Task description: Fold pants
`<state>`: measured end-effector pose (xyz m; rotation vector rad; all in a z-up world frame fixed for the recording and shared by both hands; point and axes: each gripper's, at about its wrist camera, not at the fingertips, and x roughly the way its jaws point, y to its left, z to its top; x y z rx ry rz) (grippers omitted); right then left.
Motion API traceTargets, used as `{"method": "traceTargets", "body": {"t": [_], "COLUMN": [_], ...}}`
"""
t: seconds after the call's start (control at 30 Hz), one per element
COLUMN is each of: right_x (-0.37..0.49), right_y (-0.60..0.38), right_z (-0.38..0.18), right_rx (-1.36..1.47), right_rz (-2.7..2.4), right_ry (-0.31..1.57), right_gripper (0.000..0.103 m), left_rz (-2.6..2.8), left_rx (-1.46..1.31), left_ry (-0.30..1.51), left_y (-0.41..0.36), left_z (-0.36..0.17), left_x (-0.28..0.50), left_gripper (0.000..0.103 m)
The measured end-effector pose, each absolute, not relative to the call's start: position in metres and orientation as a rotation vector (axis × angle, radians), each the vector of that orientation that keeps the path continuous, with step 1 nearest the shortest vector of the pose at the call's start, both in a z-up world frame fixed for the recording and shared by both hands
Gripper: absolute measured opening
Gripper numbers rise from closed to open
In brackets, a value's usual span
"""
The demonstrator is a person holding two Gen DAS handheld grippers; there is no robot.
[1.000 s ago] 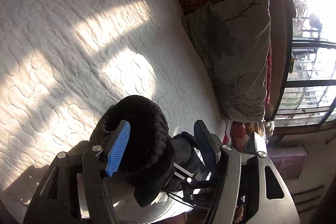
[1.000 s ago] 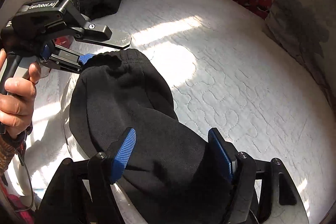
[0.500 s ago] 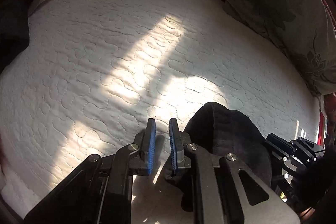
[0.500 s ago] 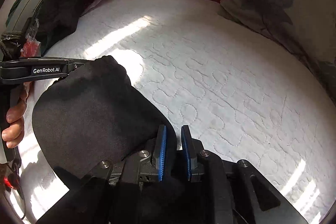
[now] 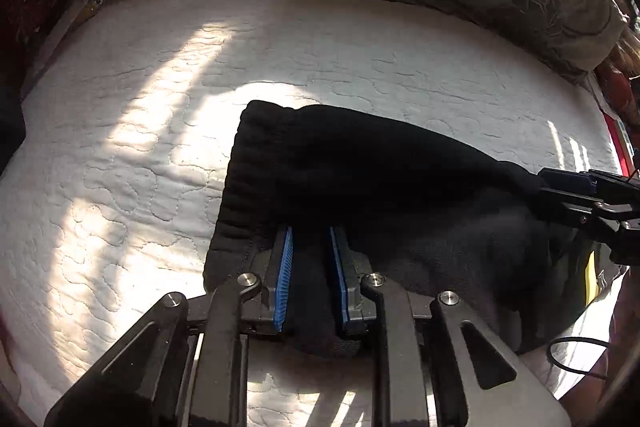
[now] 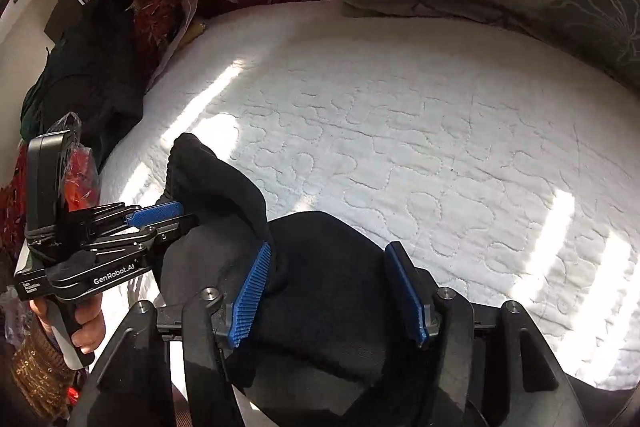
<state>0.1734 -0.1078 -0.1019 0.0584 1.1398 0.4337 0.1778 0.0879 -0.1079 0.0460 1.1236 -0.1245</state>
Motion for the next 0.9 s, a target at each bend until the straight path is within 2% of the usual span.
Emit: {"method": "traceTargets", "body": {"t": [0.07,0.1,0.2,0.23,0.3,0.4,0.6,0.73,0.9], "right_x": [0.167,0.160,0.131,0.120,0.099,0.067,0.006,-0.003,0.034], "right_y": [-0.122,-0.130,-0.167,-0.182,-0.214,-0.266,-0.347,-0.349,-0.290], "right_z": [-0.093,-0.083,-0.045,-0.035,-0.022,-0.015,-0.017,-0.020,-0.030], "right_rx": [0.126,0.160,0.252,0.267,0.274,0.286,0.311,0.298,0.258], "right_rz": [0.434,0.436,0.437,0.425,0.361,0.255,0.134,0.178,0.325], "right_ry": [1.118,1.086,0.981,0.958,0.936,0.942,0.975,0.983,0.987], "right_gripper": [0.062,0.066,0.066,0.069,0.080,0.080,0.081,0.083,0.083], "left_rz": [-0.114,-0.137,-0.197,-0.204,-0.220,-0.214,-0.179,-0.116,-0.059], "left_rx": [0.079,0.055,-0.064,-0.095,-0.145,-0.209,-0.212,-0.139,-0.052], "left_ry": [1.121,1.118,1.107,1.107,1.117,1.146,1.170,1.153,1.126], "left_y": [0.079,0.078,0.075,0.072,0.062,0.043,0.013,0.017,0.034], "left_z": [-0.094,-0.083,-0.052,-0.044,-0.037,-0.038,-0.045,-0.042,-0.037], "left_x": [0.174,0.170,0.161,0.156,0.147,0.132,0.118,0.116,0.125], "left_gripper": [0.017,0.017,0.017,0.018,0.018,0.025,0.025,0.025,0.025]}}
